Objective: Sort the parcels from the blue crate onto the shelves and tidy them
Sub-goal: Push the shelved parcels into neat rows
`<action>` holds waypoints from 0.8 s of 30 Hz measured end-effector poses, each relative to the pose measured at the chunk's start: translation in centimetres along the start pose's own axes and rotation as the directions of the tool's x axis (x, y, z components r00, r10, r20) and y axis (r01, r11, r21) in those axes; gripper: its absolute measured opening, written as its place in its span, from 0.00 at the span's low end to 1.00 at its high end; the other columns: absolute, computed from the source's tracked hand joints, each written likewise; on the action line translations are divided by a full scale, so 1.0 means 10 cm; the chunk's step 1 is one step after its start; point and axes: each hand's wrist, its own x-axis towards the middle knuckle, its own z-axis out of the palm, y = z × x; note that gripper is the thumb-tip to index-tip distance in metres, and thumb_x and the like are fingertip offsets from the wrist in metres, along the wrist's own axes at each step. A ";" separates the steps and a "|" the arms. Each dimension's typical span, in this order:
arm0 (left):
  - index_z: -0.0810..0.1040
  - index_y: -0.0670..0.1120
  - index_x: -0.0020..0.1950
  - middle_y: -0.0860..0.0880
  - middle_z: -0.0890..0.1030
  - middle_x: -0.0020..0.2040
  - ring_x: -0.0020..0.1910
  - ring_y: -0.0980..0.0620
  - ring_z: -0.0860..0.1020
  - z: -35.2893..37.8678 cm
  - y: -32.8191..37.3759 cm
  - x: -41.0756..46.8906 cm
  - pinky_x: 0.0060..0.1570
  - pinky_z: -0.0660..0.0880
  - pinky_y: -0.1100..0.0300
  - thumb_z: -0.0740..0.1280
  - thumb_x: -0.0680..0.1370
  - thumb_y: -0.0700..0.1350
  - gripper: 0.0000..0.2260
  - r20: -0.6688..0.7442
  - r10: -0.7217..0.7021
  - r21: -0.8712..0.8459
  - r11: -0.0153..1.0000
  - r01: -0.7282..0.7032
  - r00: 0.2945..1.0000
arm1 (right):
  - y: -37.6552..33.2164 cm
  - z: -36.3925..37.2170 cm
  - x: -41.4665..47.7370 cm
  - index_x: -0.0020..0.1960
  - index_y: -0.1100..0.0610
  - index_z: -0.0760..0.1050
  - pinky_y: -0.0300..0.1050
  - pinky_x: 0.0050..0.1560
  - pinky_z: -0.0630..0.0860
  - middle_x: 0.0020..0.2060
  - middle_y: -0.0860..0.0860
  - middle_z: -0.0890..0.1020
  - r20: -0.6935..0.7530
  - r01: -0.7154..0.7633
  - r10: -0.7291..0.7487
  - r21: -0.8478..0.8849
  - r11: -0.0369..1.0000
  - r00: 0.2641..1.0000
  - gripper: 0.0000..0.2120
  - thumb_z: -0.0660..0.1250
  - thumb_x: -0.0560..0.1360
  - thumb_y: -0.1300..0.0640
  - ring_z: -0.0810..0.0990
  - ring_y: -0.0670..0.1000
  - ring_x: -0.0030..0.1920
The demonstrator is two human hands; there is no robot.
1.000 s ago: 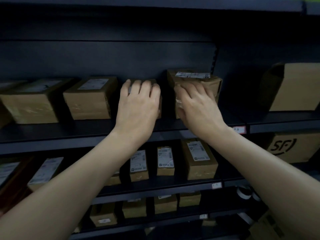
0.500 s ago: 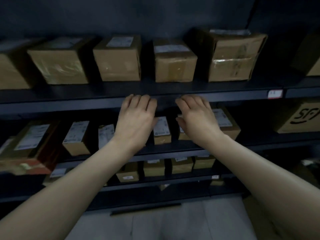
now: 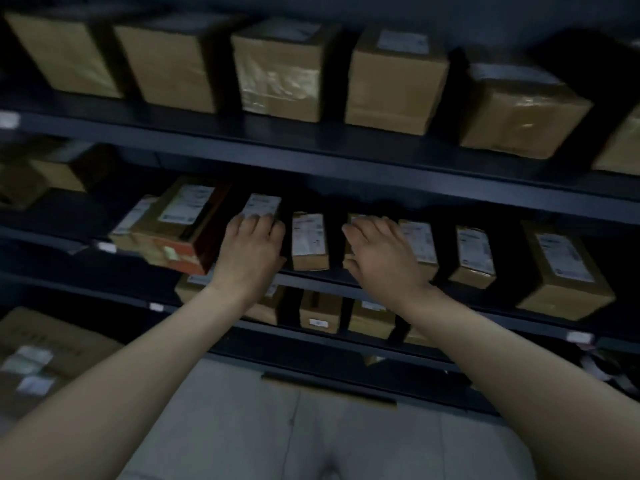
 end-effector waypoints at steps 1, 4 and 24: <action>0.79 0.36 0.52 0.37 0.80 0.47 0.46 0.37 0.79 0.02 -0.13 -0.05 0.54 0.73 0.43 0.79 0.62 0.43 0.23 0.012 -0.035 0.018 0.999 0.035 0.999 | -0.06 0.08 0.11 0.56 0.67 0.78 0.61 0.56 0.75 0.50 0.62 0.81 0.007 0.028 -0.028 0.010 1.000 1.000 0.24 0.78 0.63 0.64 0.81 0.64 0.50; 0.79 0.35 0.51 0.37 0.79 0.44 0.43 0.37 0.79 0.09 -0.50 -0.23 0.50 0.74 0.45 0.79 0.62 0.43 0.22 0.007 -0.133 0.067 0.989 0.132 0.991 | -0.26 0.29 0.42 0.57 0.67 0.78 0.61 0.58 0.73 0.51 0.62 0.81 0.047 0.106 -0.108 0.036 0.994 0.993 0.24 0.78 0.63 0.64 0.80 0.64 0.51; 0.74 0.40 0.60 0.39 0.76 0.55 0.54 0.38 0.74 0.95 -2.34 -0.56 0.59 0.68 0.44 0.76 0.65 0.44 0.25 0.251 0.066 -0.003 0.998 -0.067 0.966 | -1.85 1.27 1.22 0.57 0.68 0.77 0.59 0.60 0.71 0.54 0.65 0.79 0.204 -0.185 0.188 -0.038 0.982 0.961 0.22 0.76 0.65 0.64 0.77 0.65 0.55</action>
